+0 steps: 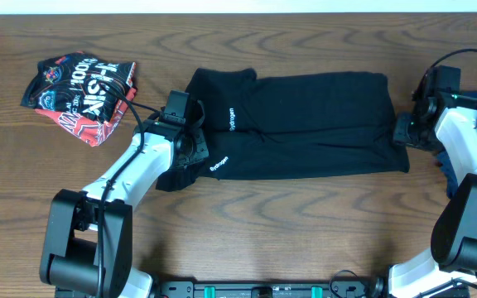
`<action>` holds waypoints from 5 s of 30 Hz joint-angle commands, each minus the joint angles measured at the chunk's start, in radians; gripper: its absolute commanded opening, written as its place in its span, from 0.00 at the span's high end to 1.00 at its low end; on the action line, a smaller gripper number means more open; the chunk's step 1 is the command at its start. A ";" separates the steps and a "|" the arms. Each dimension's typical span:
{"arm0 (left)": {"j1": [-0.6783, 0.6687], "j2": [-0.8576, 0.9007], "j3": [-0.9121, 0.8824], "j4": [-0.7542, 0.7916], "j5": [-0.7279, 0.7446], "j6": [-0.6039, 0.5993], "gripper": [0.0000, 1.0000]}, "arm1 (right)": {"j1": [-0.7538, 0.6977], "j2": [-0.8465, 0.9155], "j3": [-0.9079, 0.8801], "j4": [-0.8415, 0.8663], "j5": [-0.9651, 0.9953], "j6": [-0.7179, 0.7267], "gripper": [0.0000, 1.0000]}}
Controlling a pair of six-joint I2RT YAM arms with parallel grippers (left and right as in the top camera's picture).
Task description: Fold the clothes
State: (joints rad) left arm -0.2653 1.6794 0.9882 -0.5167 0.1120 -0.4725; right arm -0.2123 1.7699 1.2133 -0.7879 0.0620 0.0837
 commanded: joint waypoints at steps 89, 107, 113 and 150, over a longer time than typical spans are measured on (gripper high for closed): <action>0.002 0.054 -0.052 -0.283 -0.080 0.121 0.79 | -0.004 0.117 0.144 -0.030 -0.110 -0.063 0.90; 0.002 0.054 -0.052 -0.325 -0.134 0.121 0.79 | -0.014 0.327 0.086 -0.174 0.070 -0.028 0.99; 0.002 0.054 -0.052 -0.359 -0.188 0.121 0.79 | -0.020 0.325 0.084 -0.325 0.074 0.016 0.99; 0.176 0.227 0.410 0.256 0.142 0.297 0.40 | -0.003 -0.103 0.218 -0.290 -0.149 -0.007 0.29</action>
State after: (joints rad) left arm -0.0883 1.8149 1.3434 -0.2993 0.1722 -0.2077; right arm -0.2207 1.6642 1.4311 -1.0767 -0.0631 0.0948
